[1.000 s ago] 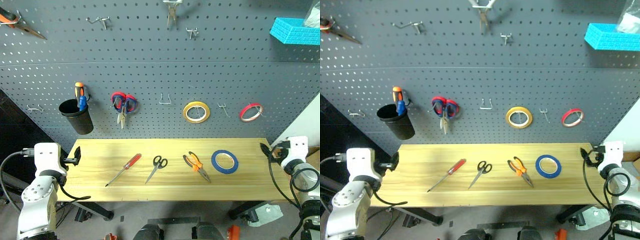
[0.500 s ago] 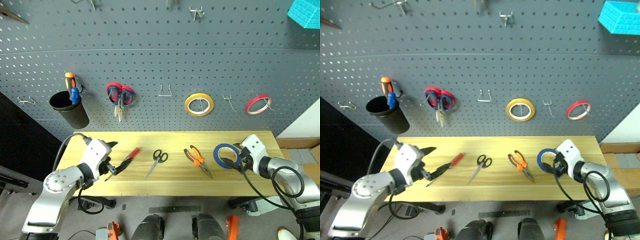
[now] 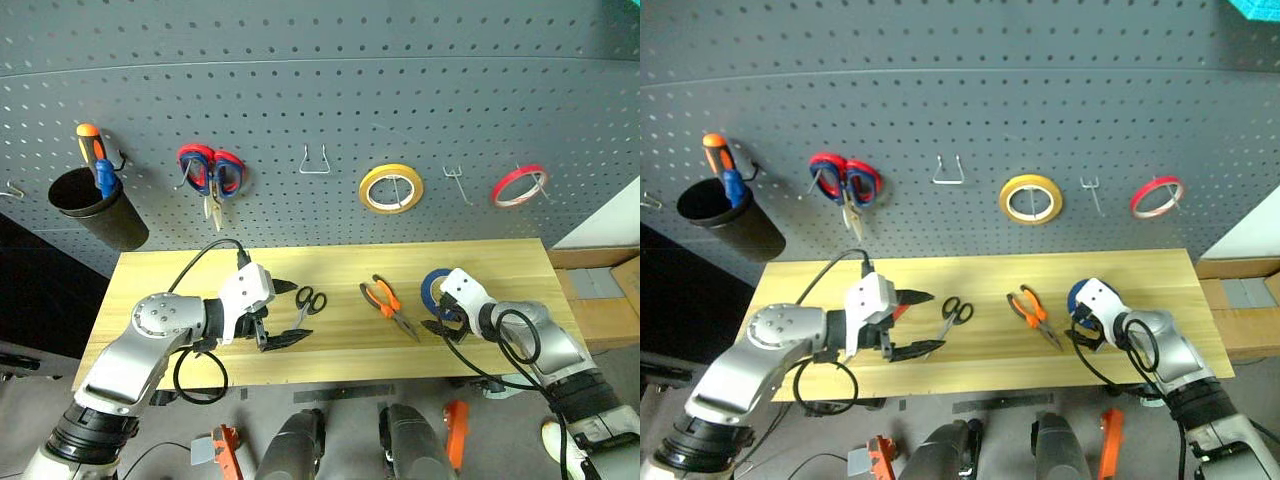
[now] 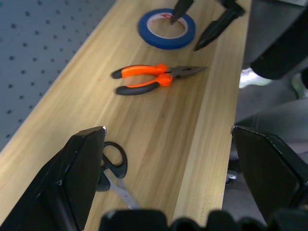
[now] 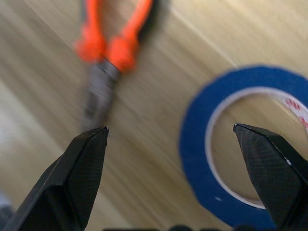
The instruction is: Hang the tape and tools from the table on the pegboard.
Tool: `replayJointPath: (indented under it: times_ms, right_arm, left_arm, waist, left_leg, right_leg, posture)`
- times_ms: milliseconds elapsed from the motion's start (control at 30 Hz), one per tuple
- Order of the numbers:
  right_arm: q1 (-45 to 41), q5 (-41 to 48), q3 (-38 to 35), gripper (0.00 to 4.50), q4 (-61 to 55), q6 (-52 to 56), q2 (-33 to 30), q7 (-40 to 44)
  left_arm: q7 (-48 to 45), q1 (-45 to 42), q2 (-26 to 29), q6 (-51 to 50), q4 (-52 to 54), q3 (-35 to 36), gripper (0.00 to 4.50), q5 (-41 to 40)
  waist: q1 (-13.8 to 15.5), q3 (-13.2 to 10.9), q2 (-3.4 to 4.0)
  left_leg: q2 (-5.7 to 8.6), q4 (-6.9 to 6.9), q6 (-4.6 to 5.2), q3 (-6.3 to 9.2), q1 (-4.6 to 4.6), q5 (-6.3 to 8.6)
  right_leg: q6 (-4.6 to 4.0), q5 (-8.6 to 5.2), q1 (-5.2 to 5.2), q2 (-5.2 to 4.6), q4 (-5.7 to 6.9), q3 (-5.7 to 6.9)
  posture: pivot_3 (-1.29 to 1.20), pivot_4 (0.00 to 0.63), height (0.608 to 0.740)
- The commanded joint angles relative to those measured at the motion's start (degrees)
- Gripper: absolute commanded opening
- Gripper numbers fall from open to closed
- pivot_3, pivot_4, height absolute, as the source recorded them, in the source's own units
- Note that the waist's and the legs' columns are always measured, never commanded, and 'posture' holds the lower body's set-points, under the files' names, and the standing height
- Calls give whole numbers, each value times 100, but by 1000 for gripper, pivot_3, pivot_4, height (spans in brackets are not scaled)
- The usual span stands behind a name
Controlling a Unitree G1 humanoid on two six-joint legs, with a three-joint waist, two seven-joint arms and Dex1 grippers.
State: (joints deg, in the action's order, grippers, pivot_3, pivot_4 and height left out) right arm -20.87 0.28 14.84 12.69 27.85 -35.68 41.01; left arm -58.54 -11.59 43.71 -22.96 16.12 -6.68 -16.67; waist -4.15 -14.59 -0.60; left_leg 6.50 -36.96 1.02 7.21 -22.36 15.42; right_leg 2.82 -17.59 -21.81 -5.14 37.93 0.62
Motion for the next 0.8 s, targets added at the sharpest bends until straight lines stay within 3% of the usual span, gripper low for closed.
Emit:
replayJointPath:
  times_ms: [33, 200, 300, 633, 800]
  right_arm:
    - [-282, -299, 75, 4500, 555, -441, 55, -55]
    - [-652, -619, 223, 4500, 1416, -777, 182, 20]
    - [-754, -825, 376, 3899, 1717, -992, 202, 129]
    - [-809, -1316, 615, 786, 2279, -1568, 283, 87]
    - [-671, -1305, 377, 609, 2123, -1743, 196, -116]
  left_arm:
    - [-152, -244, -3, 222, -88, -110, 4471, 89]
    - [-177, -439, -130, 359, -223, -261, 4471, 195]
    - [-174, -445, -169, 445, -284, -306, 4500, 254]
    - [-179, -445, -305, 701, -462, -366, 4500, 376]
    - [-206, -537, -379, 816, -617, -409, 4500, 443]
  waist:
    - [-34, -31, -5]
    - [-90, -60, -16]
    - [-109, -62, -19]
    - [-90, -60, -22]
    - [-75, -59, -23]
  left_leg:
    - [0, -2, 0, -3, -15, 0]
    - [-2, -11, -1, -12, -42, -1]
    - [-6, -12, -2, -15, -39, -1]
    - [-8, -73, -3, -13, -37, -1]
    - [-7, -104, -3, -14, -34, -1]
  right_leg:
    - [1, 0, -17, 0, 5, 0]
    - [3, 2, -46, 0, 17, -1]
    - [4, 3, -46, 1, 18, -2]
    - [16, 22, -31, 8, 32, -1]
    - [19, 28, -33, 8, 71, -4]
  posture:
    - [-162, 309, 740]
    - [-160, 304, 740]
    - [-162, 295, 740]
    - [-173, 266, 740]
    - [-194, 257, 740]
